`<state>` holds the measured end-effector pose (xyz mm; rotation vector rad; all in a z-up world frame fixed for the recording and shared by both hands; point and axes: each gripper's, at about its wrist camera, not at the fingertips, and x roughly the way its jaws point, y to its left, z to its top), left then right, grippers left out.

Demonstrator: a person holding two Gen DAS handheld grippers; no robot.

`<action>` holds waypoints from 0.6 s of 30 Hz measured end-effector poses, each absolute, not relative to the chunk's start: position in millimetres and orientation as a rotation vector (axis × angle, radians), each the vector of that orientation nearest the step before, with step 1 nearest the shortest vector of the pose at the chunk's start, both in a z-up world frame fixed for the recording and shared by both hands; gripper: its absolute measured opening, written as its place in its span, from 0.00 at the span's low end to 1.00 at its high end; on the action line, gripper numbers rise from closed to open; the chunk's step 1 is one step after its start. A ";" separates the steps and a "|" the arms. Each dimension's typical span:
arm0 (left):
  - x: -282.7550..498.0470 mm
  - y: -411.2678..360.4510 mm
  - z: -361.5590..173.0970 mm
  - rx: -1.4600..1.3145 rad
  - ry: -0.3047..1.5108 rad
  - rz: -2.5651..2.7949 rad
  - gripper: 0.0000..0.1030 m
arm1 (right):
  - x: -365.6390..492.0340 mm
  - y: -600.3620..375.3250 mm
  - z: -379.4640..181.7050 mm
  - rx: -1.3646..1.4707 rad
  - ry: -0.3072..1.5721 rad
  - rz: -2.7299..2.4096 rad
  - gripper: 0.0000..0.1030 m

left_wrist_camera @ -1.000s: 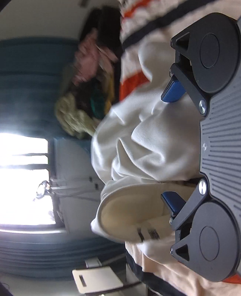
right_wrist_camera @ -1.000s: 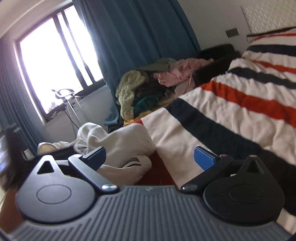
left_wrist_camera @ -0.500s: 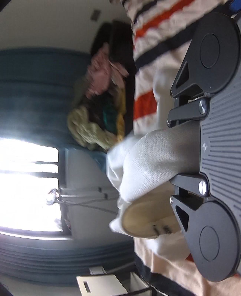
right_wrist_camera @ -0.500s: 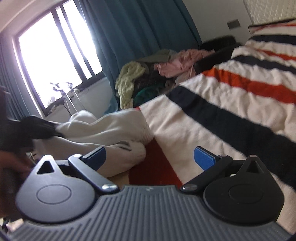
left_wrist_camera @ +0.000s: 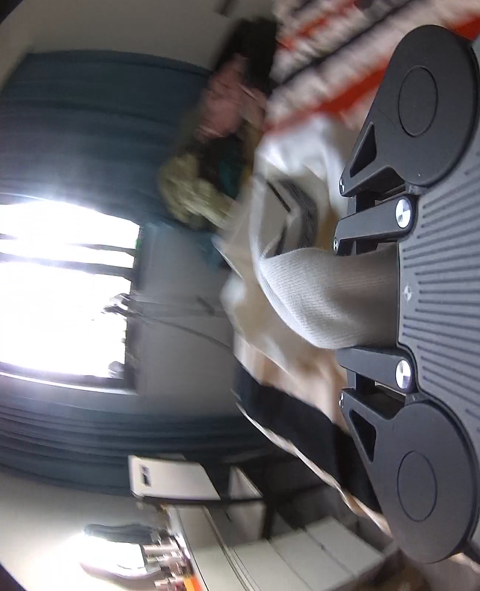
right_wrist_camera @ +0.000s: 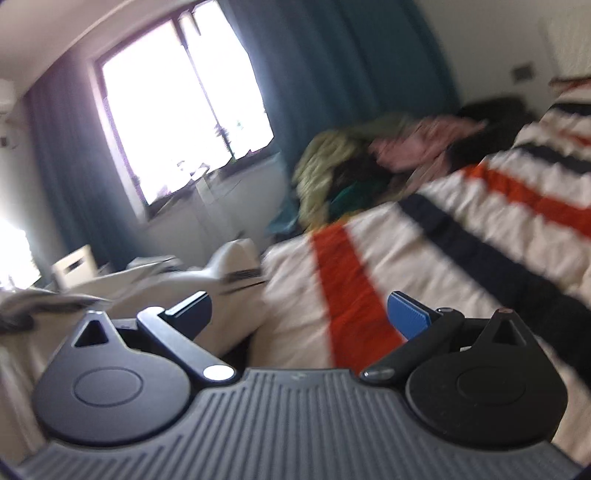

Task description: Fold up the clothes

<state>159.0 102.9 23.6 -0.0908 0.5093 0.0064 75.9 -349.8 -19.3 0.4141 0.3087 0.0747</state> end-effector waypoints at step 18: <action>18.6 117.7 -5.2 -0.420 0.567 -0.005 0.76 | 74.1 -275.5 -56.1 0.461 0.638 0.473 0.79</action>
